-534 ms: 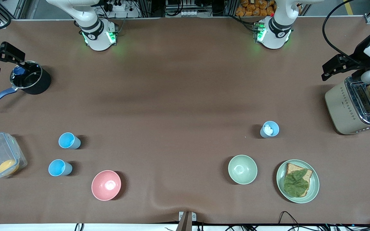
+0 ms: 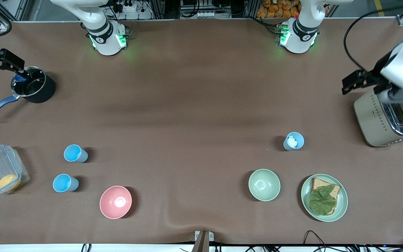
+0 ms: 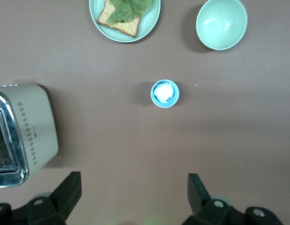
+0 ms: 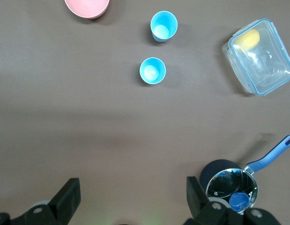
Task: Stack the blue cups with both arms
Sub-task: 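Reach the left gripper to the small cup while the right gripper reaches a blue cup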
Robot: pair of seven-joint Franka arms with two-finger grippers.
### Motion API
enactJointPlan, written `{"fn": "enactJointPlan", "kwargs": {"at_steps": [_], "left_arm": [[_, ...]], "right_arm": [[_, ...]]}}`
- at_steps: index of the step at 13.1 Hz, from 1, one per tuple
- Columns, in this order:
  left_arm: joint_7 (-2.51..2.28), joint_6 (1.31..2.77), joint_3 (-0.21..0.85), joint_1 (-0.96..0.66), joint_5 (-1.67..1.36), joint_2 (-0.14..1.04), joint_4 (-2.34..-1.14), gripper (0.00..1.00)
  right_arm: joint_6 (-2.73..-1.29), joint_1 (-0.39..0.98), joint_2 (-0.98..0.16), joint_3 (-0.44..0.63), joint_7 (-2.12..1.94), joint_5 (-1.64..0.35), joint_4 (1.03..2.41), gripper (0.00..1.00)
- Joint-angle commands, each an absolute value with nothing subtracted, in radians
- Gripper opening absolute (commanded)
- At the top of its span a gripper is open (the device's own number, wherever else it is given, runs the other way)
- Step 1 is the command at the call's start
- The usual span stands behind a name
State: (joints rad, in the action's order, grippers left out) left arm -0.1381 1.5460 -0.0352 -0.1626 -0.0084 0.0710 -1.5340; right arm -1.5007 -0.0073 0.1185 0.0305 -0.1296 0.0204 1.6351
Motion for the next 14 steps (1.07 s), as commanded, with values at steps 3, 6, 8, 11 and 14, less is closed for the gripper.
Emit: {"fn": "enactJointPlan", "kwargs": {"at_steps": [3, 6, 8, 11, 14], "left_arm": [[-0.118, 1.887, -0.035, -0.158, -0.009, 0.104, -1.808, 1.0], [-0.115, 2.135, -0.035, -0.155, -0.003, 0.156, -1.977, 1.0], [-0.114, 2.204, -0.035, -0.16, -0.002, 0.233, -1.983, 1.0], [-0.114, 2.267, -0.034, -0.164, 0.0, 0.326, -1.986, 0.95], [-0.114, 2.365, -0.034, -0.164, -0.002, 0.417, -1.993, 0.84]], "right_arm": [[-1.503, -0.006, 0.008, 0.029, -0.14, 0.026, 1.562, 1.0], [-1.506, -0.014, -0.182, 0.029, -0.144, 0.038, 1.436, 1.0], [-1.54, -0.031, -0.247, 0.031, -0.146, 0.034, 1.42, 1.0], [-1.588, -0.057, -0.302, 0.032, -0.147, 0.037, 1.422, 1.0], [-1.666, -0.069, -0.443, 0.032, -0.138, 0.043, 1.424, 1.0]]}}
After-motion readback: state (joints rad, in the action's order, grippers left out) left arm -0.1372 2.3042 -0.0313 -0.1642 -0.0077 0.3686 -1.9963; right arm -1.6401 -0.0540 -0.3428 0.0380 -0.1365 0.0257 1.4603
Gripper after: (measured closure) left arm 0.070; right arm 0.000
